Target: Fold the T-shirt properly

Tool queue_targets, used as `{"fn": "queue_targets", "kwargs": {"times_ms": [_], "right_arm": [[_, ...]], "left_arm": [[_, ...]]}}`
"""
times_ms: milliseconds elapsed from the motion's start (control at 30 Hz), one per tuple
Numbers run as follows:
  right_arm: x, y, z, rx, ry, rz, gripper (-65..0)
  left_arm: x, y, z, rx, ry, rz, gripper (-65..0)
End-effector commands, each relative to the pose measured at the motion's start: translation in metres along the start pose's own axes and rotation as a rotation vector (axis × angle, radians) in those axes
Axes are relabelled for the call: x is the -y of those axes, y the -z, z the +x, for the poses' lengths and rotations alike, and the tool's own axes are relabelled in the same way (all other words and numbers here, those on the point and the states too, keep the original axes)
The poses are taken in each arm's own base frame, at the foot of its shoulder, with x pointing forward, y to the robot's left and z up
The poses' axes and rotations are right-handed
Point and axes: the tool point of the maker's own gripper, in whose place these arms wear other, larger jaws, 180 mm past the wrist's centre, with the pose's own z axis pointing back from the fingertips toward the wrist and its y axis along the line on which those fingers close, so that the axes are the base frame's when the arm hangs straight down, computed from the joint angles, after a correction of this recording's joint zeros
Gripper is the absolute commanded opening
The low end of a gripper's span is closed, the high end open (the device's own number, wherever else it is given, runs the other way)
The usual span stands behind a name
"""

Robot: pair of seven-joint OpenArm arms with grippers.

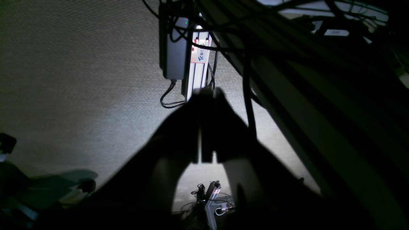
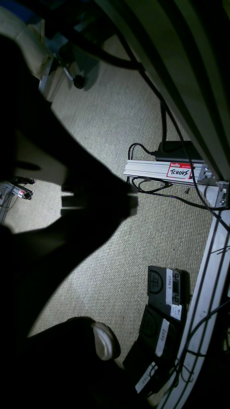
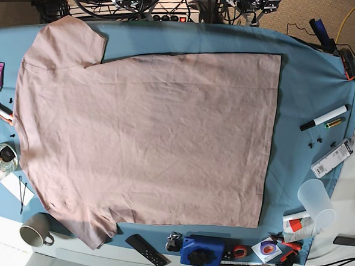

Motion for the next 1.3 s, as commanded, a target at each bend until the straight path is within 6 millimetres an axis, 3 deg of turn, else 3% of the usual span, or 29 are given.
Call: {"fn": "queue_targets", "kwargs": {"times_ms": [0, 267, 533, 667, 1033, 1267], "right_arm": [[0.003, -0.002, 0.001, 0.005, -0.003, 0.001, -65.0], [0.007, -0.002, -0.004, -0.010, -0.003, -0.004, -65.0], [0.004, -0.002, -0.024, -0.044, 0.001, -0.001, -65.0], [0.014, -0.009, -0.032, -0.044, -0.017, -0.023, -65.0], [0.050, -0.064, -0.056, -0.006, -0.068, -0.115, -65.0], [0.049, -0.110, -0.074, -0.003, -0.145, -0.149, -65.0]], "left_arm": [[0.004, 0.000, 0.000, -0.002, 0.007, -0.012, -65.0], [-0.008, -0.003, 0.005, 0.014, 0.013, 0.007, -65.0], [-0.044, -0.015, -0.021, 0.030, 0.025, 0.068, -65.0], [-0.059, -0.026, -0.033, 0.056, 0.040, 0.096, -65.0], [-0.072, -0.069, -0.039, 0.165, 0.041, 0.125, -65.0], [-0.064, -0.108, -0.047, 0.176, 0.004, 0.101, -65.0]]}}
